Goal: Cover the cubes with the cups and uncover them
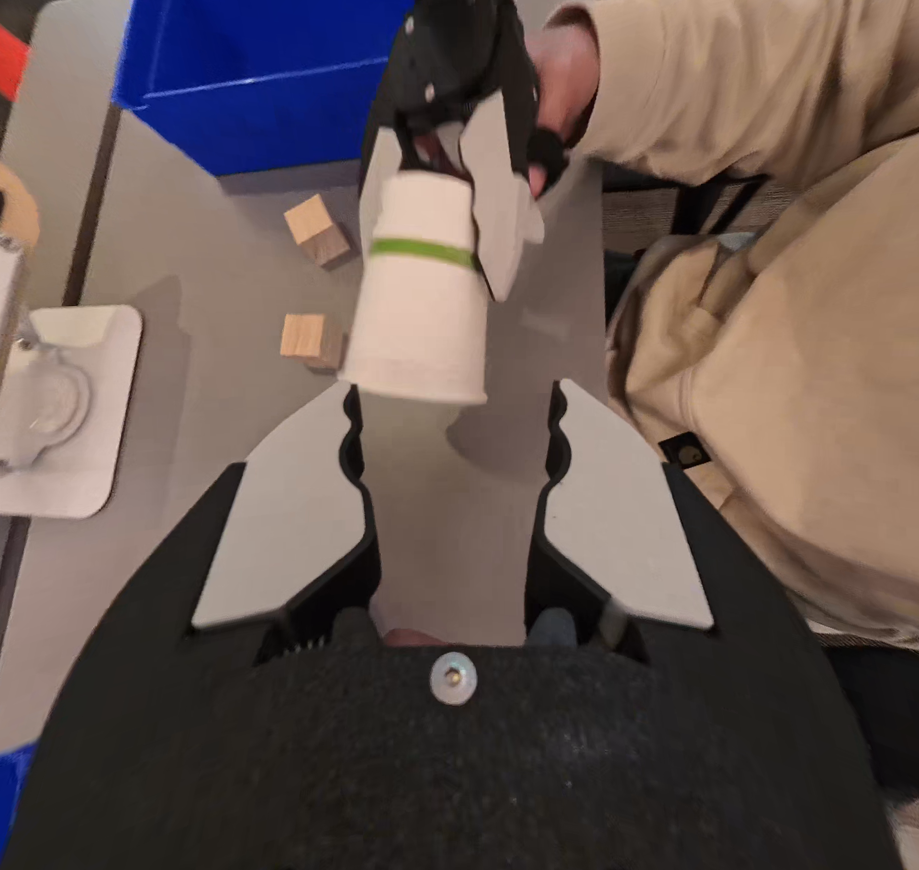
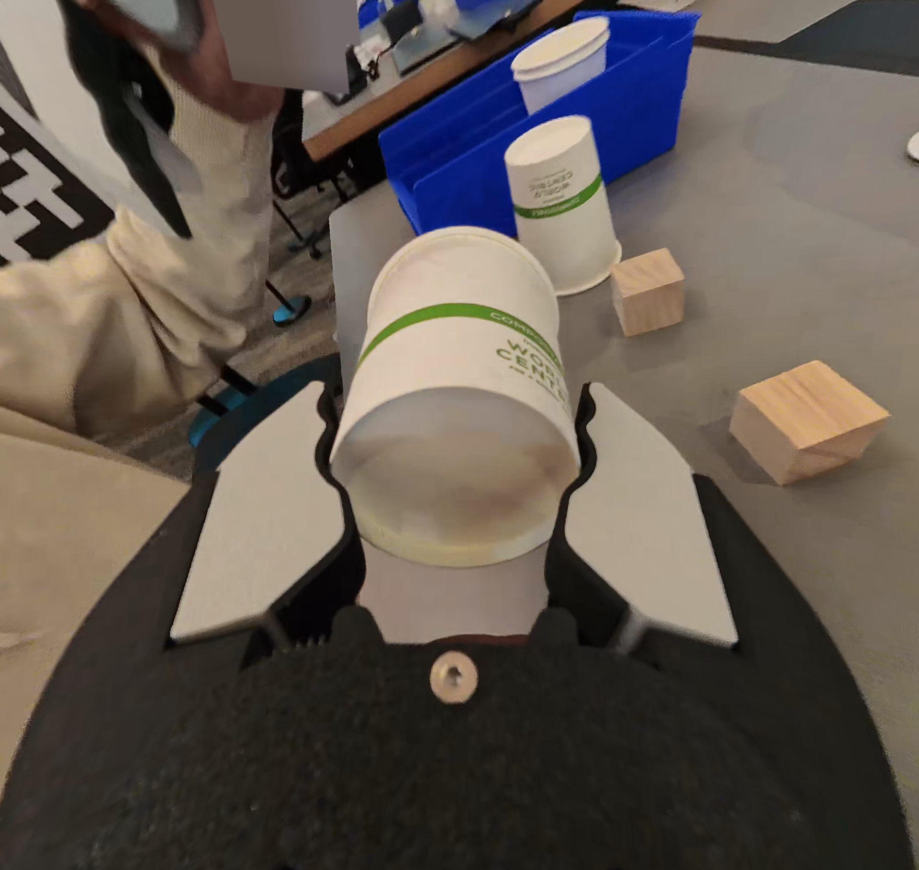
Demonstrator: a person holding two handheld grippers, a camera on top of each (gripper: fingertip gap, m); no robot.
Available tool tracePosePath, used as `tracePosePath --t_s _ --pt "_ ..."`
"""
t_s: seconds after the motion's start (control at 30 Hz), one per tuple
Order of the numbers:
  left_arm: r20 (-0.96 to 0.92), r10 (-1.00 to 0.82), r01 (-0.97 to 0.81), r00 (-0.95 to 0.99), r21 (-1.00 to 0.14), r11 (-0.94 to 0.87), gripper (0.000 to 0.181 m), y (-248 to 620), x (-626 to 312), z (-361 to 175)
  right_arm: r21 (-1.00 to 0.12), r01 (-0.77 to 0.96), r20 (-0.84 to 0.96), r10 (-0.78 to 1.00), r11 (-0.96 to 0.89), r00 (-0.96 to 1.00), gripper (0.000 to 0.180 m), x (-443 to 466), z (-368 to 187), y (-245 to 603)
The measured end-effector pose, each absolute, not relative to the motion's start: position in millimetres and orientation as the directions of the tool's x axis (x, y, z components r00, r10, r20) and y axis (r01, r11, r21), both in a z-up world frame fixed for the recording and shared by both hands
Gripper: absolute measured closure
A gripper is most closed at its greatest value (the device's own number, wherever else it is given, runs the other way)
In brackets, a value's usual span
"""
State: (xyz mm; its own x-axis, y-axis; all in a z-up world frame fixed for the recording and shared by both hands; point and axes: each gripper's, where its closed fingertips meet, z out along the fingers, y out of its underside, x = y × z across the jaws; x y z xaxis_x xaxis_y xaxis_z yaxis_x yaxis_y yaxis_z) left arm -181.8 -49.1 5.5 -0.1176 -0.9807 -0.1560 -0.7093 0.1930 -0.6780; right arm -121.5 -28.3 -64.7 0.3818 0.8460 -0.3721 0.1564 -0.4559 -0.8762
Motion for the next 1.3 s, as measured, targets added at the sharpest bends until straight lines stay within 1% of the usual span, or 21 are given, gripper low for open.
tracePosePath --t_s 0.07,0.13,0.23,0.3,0.47,0.57,0.7,0.8,0.87,0.93,1.0,1.07,1.13,1.2,1.3 --pt "-0.089 -0.980 -0.742 -0.176 -0.643 0.191 0.108 -46 -164 6 -0.879 0.185 -0.359 0.865 -0.439 0.350 0.088 -128 -68 -35" --pt "-0.001 -0.969 -0.803 -0.247 -0.559 0.205 0.103 -45 -155 -9 -0.879 0.204 -0.351 0.876 -0.430 0.332 0.088 -132 -69 -40" --pt "0.093 -0.951 -0.877 -0.296 -0.420 0.232 0.102 -42 -147 -38 -0.881 0.222 -0.339 0.885 -0.418 0.320 0.088 -133 -70 -44" --pt "0.140 -0.939 -0.900 -0.314 -0.360 0.247 0.098 -44 -143 -52 -0.881 0.232 -0.334 0.889 -0.413 0.314 0.088 -133 -71 -46" --pt "0.209 -0.913 -0.904 -0.350 -0.329 0.271 0.096 -51 -134 -65 -0.882 0.240 -0.335 0.897 -0.406 0.287 0.088 -135 -70 -51" --pt "0.253 -0.897 -0.913 -0.362 -0.290 0.287 0.096 -56 -141 -76 -0.886 0.235 -0.337 0.903 -0.400 0.265 0.088 -138 -67 -55" --pt "0.248 -0.898 -0.916 -0.363 -0.270 0.296 0.097 -56 -144 -89 -0.880 0.269 -0.313 0.905 -0.391 0.290 0.088 -139 -75 -54" --pt "0.208 -0.918 -0.908 -0.337 -0.328 0.259 0.098 -53 -140 -90 -0.898 0.224 -0.299 0.900 -0.378 0.318 0.088 -136 -71 -46" --pt "0.140 -0.948 -0.896 -0.284 -0.391 0.211 0.099 -43 -141 -88 -0.907 0.238 -0.239 0.889 -0.348 0.391 0.088 -126 -72 -37" --pt "0.020 -0.990 -0.873 -0.142 -0.474 0.116 0.099 -17 -144 -83 -0.920 0.249 -0.164 0.872 -0.304 0.461 0.087 -111 -69 -29" --pt "-0.109 -0.989 -0.808 0.098 -0.589 -0.015 0.098 18 -149 -74 -0.926 0.236 -0.138 0.846 -0.295 0.515 0.088 -96 -63 -21" --pt "-0.164 -0.907 -0.686 0.389 -0.709 -0.166 0.098 53 -162 -66 -0.932 0.200 -0.153 0.829 -0.302 0.539 0.091 -88 -56 -15" --pt "-0.203 -0.712 -0.519 0.672 -0.815 -0.258 0.098 89 -187 -59 -0.935 0.164 -0.184 0.822 -0.316 0.538 0.094 -86 -51 -13" --pt "-0.170 -0.601 -0.411 0.781 -0.865 -0.289 0.098 101 -199 -66 -0.930 0.155 -0.203 0.817 -0.334 0.540 0.098 -87 -53 -13" --pt "-0.088 -0.517 -0.285 0.851 -0.905 -0.316 0.098 107 -194 -81 -0.920 0.185 -0.198 0.819 -0.345 0.539 0.100 -92 -61 -15"
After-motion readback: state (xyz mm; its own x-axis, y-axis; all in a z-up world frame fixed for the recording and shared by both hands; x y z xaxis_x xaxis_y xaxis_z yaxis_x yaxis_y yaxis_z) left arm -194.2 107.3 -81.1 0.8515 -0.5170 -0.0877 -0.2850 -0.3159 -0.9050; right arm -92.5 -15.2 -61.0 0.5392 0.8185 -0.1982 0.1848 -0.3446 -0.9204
